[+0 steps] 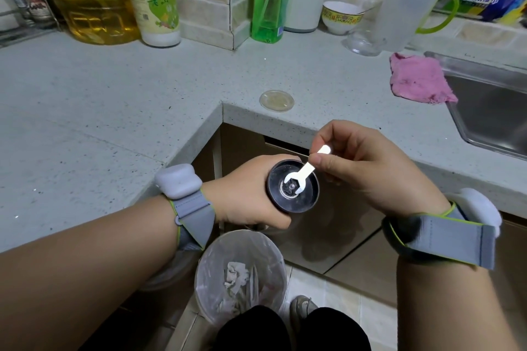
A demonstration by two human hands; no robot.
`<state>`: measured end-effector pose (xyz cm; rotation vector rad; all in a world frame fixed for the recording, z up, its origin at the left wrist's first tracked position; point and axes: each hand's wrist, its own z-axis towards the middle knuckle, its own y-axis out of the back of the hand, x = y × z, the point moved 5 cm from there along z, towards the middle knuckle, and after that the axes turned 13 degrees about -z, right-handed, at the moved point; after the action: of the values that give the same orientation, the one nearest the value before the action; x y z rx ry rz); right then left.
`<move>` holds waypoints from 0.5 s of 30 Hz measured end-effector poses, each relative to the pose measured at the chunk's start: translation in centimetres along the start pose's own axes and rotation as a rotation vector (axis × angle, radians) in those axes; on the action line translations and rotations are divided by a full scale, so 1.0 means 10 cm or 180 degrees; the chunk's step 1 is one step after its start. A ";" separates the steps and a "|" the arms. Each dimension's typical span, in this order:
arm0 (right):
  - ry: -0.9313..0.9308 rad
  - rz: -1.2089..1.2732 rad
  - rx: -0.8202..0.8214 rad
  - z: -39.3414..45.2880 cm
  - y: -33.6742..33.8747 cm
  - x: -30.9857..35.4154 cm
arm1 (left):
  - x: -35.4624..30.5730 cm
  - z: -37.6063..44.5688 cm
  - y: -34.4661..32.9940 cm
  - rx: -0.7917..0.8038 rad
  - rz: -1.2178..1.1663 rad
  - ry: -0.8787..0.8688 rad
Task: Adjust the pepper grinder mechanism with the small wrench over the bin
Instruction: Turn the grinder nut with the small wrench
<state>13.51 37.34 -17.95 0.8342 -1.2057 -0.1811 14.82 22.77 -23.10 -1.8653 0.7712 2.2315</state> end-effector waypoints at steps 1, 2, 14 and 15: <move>-0.0006 -0.0038 0.0065 0.01 -0.01 0.01 | 0.00 0.00 0.00 -0.0008 -0.0003 -0.0007; -0.0008 -0.0070 0.0077 0.03 -0.01 0.02 | 0.00 0.00 0.01 -0.0033 -0.0031 -0.0021; -0.0204 -0.0044 -0.0506 0.13 -0.04 0.01 | 0.00 0.02 0.11 -0.0402 -0.0190 -0.0057; -0.0219 -0.0015 -0.0543 0.13 -0.04 0.01 | 0.00 0.02 0.11 -0.0428 -0.0206 -0.0063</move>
<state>12.56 36.41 -18.01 0.6865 -1.2341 -0.3142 14.16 21.89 -22.70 -1.8937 0.5618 2.3102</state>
